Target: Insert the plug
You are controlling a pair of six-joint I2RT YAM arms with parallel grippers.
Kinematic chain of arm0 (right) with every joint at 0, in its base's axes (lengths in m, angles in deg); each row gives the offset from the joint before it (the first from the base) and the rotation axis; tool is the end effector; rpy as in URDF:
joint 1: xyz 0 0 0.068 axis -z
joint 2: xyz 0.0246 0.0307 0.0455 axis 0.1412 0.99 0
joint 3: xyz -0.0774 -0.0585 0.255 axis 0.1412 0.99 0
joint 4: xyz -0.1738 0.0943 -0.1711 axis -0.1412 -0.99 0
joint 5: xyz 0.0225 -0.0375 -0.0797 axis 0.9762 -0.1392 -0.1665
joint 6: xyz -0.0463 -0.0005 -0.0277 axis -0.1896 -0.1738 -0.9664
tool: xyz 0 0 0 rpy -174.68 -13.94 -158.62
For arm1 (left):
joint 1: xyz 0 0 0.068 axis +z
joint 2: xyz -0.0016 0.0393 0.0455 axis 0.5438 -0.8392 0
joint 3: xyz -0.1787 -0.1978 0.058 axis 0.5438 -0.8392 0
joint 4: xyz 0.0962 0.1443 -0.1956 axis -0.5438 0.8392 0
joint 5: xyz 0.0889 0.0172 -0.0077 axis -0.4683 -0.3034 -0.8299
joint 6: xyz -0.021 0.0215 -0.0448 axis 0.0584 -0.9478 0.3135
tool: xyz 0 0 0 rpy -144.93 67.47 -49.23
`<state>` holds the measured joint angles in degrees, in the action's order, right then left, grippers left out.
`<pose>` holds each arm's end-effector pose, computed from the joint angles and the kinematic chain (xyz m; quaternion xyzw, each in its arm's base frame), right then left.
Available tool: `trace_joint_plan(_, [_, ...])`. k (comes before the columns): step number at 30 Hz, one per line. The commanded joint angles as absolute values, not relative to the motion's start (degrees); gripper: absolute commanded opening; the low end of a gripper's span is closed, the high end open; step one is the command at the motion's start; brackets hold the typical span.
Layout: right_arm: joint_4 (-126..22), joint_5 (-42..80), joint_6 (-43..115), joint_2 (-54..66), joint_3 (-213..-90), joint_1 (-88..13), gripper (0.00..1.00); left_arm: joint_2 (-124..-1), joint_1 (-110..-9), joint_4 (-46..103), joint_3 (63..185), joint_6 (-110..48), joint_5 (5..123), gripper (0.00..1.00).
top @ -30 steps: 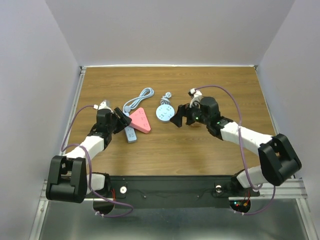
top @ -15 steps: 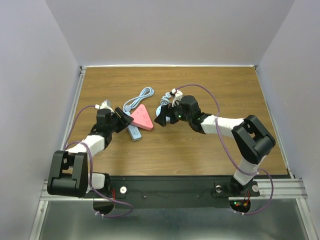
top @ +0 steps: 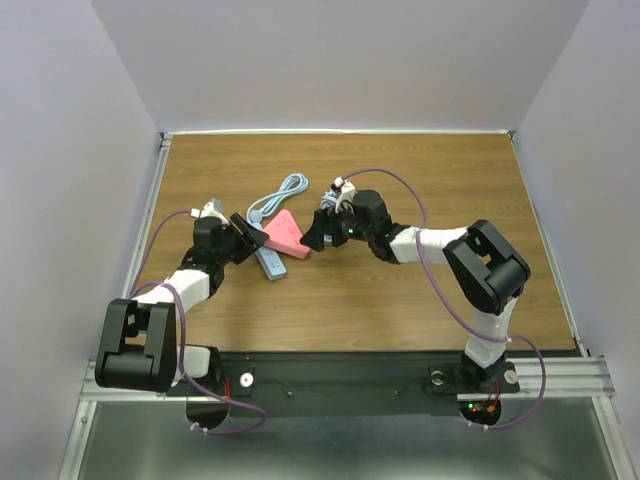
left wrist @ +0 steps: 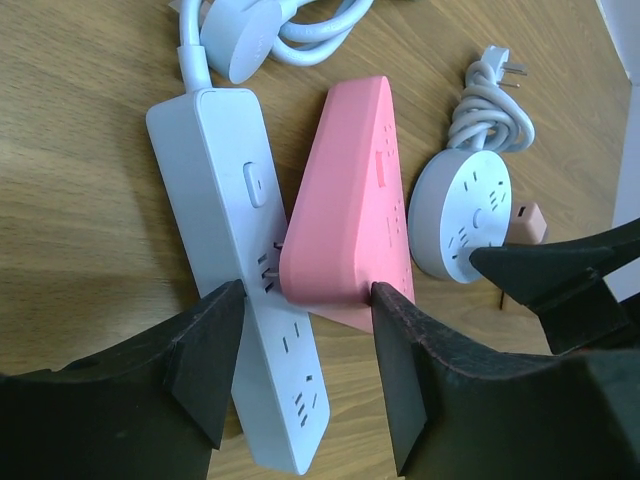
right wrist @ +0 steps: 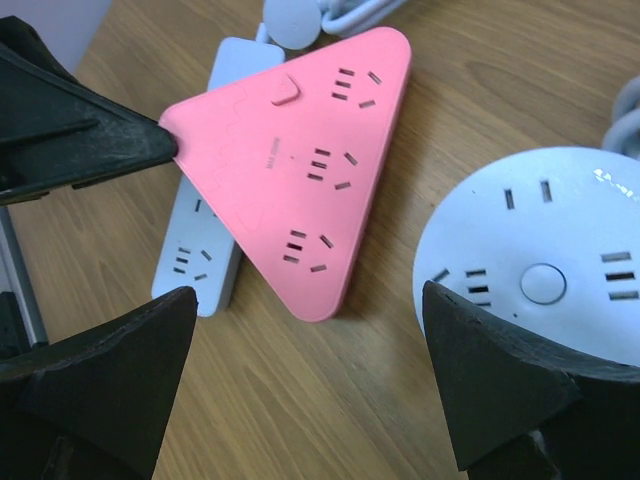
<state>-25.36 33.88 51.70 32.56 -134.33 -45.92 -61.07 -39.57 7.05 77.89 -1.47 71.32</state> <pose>0.3103 0.2578 0.1765 -0.2150 0.7973 0.4117 0.3856 0.2512 -0.0389 0.1815 -0.1758 0.8162 -0.3211 0.4469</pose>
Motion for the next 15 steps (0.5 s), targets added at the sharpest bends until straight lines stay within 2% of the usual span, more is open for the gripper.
trace_joint_plan(1, [-20.97, 35.73, 52.64, 33.82, -137.5, -46.96, 0.99, -59.74, -39.44, 5.74, 76.99, -0.74, 73.04, 0.63])
trace_joint_plan(15, [-20.7, 36.78, 53.96, 40.41, -142.51, -47.23, 0.99, -54.3, -39.44, 10.49, 77.16, -1.27, 70.32, 0.68])
